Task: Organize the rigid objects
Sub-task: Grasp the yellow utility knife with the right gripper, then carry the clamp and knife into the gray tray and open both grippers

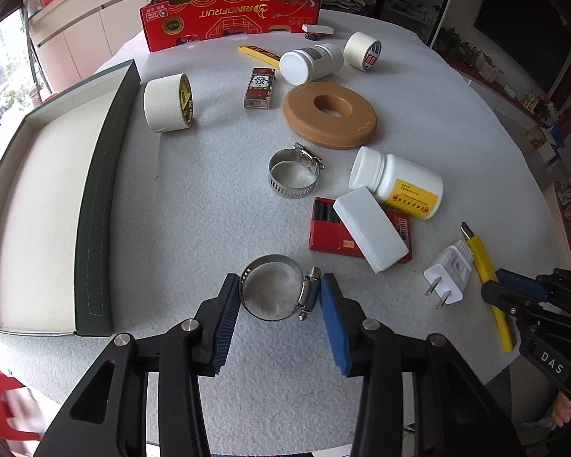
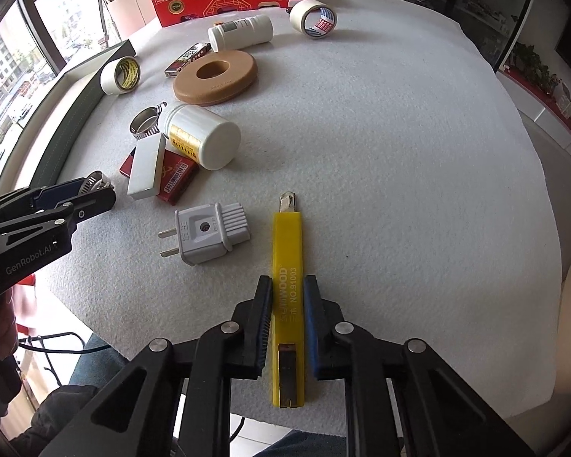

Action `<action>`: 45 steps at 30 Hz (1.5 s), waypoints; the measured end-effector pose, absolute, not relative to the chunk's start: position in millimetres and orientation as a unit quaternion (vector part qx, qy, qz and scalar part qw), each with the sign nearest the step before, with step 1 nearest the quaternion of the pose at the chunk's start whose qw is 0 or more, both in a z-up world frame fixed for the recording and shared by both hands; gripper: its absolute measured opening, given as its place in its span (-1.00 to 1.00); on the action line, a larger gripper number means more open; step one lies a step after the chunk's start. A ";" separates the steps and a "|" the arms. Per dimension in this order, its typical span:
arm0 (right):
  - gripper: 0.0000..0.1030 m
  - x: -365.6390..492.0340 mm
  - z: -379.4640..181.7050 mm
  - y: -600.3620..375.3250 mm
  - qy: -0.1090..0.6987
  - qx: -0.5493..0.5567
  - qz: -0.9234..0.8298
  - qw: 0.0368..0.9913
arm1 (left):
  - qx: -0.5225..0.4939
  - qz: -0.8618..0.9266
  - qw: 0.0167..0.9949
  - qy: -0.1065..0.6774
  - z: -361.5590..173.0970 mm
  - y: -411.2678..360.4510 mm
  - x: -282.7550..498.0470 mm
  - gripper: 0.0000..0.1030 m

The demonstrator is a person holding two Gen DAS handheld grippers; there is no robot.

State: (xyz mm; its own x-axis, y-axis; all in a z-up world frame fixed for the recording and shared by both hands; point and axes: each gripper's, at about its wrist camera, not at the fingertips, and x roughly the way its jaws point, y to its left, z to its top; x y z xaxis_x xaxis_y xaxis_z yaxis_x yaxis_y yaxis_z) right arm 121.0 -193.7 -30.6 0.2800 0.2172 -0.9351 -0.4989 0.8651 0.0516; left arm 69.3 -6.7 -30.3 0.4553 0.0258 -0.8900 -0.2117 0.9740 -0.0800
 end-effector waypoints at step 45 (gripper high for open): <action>-0.66 106.7 98.5 56.9 0.434 -0.135 0.466 0.759 | -0.184 0.302 0.863 0.360 85.3 179.5 6.3 -0.11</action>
State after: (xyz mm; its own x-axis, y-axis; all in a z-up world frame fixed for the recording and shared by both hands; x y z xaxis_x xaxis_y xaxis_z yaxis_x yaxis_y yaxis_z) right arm 106.7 56.9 98.5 0.1888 0.5898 -0.7852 -0.8242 0.5299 0.1999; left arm 6.3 179.5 85.3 0.5586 0.3895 -0.7323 -0.6539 0.7500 -0.0998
